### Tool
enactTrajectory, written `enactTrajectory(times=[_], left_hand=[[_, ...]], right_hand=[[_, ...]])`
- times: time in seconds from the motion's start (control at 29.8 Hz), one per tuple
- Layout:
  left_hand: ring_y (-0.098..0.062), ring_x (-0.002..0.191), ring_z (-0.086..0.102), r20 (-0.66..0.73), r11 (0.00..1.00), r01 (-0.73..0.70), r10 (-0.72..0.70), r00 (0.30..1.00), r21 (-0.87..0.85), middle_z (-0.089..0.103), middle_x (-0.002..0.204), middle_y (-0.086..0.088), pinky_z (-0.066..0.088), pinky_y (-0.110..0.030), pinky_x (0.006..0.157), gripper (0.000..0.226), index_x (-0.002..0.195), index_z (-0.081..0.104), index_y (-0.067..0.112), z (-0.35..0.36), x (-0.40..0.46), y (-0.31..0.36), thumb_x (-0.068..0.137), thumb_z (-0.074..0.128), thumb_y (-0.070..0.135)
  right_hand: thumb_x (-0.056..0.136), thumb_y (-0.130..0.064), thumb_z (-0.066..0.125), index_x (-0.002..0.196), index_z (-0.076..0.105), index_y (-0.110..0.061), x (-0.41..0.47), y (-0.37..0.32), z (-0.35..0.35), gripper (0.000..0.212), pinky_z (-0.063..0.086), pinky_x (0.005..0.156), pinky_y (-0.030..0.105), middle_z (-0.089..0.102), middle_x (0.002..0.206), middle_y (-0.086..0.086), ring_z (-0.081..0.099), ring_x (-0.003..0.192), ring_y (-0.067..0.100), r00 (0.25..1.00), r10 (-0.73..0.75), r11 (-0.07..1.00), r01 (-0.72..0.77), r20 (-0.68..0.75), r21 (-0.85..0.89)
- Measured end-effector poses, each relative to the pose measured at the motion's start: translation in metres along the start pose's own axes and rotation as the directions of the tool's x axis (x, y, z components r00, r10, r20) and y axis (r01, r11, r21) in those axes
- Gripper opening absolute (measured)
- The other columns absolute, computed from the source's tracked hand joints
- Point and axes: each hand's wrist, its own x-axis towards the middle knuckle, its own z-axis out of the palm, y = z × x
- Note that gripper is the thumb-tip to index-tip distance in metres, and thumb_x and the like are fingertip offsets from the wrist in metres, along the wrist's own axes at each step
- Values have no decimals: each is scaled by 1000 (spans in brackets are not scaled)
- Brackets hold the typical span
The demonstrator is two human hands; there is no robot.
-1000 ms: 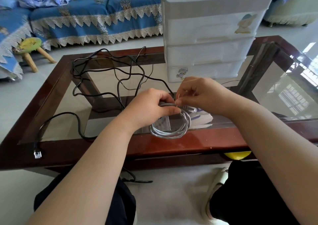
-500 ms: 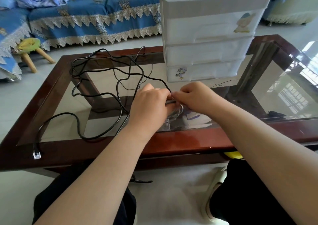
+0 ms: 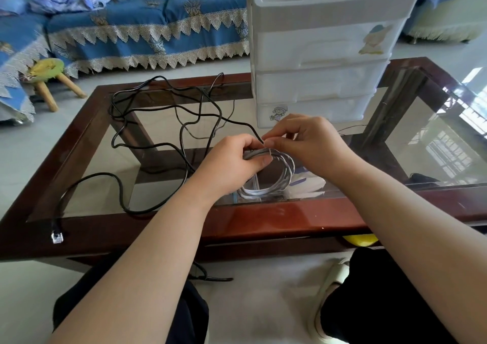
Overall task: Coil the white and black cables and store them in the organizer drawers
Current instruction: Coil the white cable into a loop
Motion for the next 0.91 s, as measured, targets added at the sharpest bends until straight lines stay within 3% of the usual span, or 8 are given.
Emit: enactTrajectory(times=[0.07, 0.17, 0.3, 0.44, 0.64, 0.77, 0.91], left_hand=[[-5, 78, 63, -8, 1000, -4, 4, 1000, -9, 69, 86, 7, 49, -26, 72, 15, 99, 66, 24, 0, 0, 0, 87, 69, 33], [-10, 78, 61, -28, 1000, -7, 8, 1000, 29, 67, 83, 5, 47, -27, 68, 17, 98, 64, 21, 2, -1, 1, 90, 63, 36], [-16, 81, 58, -34, 993, -10, 14, 999, 116, 65, 91, 1, 47, -33, 68, 20, 102, 60, 20, 7, 0, -2, 92, 60, 37], [-9, 78, 52, 30, 997, 1, -4, 1000, 78, 58, 94, 3, 38, -26, 62, 21, 103, 50, 21, 7, 3, -2, 92, 60, 36], [-15, 72, 51, 145, 1000, 5, -4, 989, -6, 59, 103, -12, 42, -30, 65, 25, 109, 36, 16, 6, 9, 3, 94, 55, 21], [-13, 78, 50, 146, 998, -11, 21, 989, -70, 56, 114, -12, 41, -26, 69, 28, 113, 33, 15, 3, 14, 9, 94, 53, 17], [-19, 82, 57, 120, 996, -56, 48, 992, 69, 58, 101, -4, 49, -38, 76, 22, 113, 40, 19, 0, 20, 10, 95, 53, 25]], right_hand=[[79, -28, 74, 85, 74, -28, 0, 0, 1, 7, 47, 76, 28, 66, 86, -10, 58, 82, 11, 1000, -14, 1000, 14, -11, -23], [82, -31, 69, 90, 75, -25, -2, 0, 8, 12, 44, 81, 29, 68, 92, -8, 54, 95, 12, 999, -50, 980, 51, 7, -193], [84, -37, 65, 96, 74, -23, -1, -3, 10, 20, 42, 79, 30, 64, 89, -7, 51, 94, 11, 998, -33, 948, 51, 61, -315], [85, -45, 62, 99, 71, -25, 3, -1, 0, 26, 46, 78, 32, 65, 87, -5, 55, 87, 12, 975, 93, 920, -7, 202, -393], [82, -49, 63, 108, 67, -20, 11, 2, -9, 39, 41, 83, 32, 65, 101, 0, 49, 105, 16, 942, 148, 860, 28, 301, -510], [87, -43, 59, 104, 64, -13, 16, -1, -10, 35, 41, 82, 35, 64, 99, 5, 50, 103, 21, 939, 116, 815, 97, 325, -571], [90, -44, 54, 98, 62, -11, 21, 0, -10, 35, 43, 80, 38, 63, 95, 8, 53, 98, 25, 944, 106, 762, 125, 313, -635]])
